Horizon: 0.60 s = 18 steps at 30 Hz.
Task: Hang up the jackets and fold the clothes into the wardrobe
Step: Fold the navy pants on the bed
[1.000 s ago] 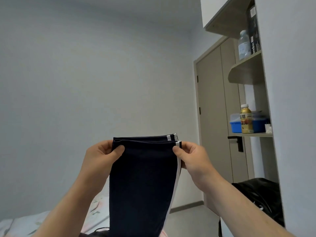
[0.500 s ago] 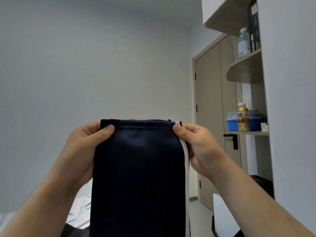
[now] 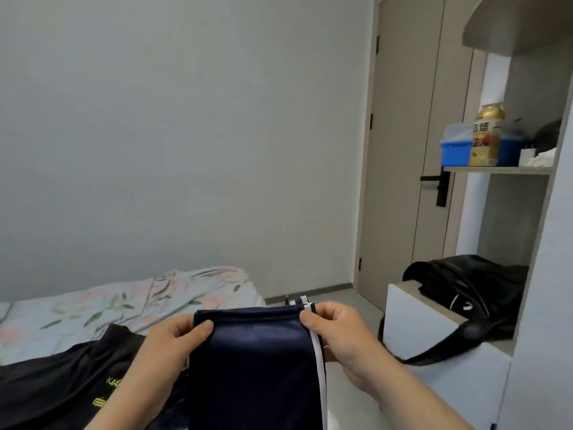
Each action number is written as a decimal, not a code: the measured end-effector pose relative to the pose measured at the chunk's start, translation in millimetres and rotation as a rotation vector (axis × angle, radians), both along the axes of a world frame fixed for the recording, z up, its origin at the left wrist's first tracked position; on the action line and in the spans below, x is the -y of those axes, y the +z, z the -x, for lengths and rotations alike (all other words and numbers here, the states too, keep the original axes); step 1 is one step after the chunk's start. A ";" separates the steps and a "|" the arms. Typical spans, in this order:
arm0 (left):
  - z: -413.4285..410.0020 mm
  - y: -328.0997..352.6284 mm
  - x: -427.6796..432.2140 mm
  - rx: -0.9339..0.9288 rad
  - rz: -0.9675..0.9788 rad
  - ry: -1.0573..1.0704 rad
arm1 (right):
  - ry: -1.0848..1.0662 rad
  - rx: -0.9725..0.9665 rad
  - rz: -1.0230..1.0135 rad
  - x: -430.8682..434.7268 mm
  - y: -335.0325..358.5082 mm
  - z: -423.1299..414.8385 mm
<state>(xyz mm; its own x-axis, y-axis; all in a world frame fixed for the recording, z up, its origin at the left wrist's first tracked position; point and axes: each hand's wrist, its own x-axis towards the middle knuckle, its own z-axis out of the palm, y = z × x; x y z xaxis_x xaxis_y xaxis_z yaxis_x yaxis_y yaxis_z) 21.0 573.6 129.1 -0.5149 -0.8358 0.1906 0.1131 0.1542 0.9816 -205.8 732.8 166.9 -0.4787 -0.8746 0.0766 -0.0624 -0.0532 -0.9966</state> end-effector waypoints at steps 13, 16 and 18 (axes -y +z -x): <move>62.1 -195.0 83.3 0.310 -0.117 0.322 | -0.002 0.047 -0.387 118.0 -198.3 54.9; 81.7 -209.3 107.1 0.324 -0.089 0.327 | 0.012 -0.013 -0.449 144.3 -226.2 66.1; 102.7 -210.8 131.1 0.368 -0.049 0.341 | -0.004 -0.020 -0.472 165.2 -240.5 75.9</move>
<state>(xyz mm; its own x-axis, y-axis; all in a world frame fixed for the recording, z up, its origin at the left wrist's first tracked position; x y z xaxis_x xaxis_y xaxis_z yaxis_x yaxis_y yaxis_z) -81.7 442.5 -81.7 -0.2370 -0.9715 0.0038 -0.2902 0.0746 0.9540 -281.7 567.7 -73.7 -0.4843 -0.8143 -0.3200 -0.0809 0.4059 -0.9103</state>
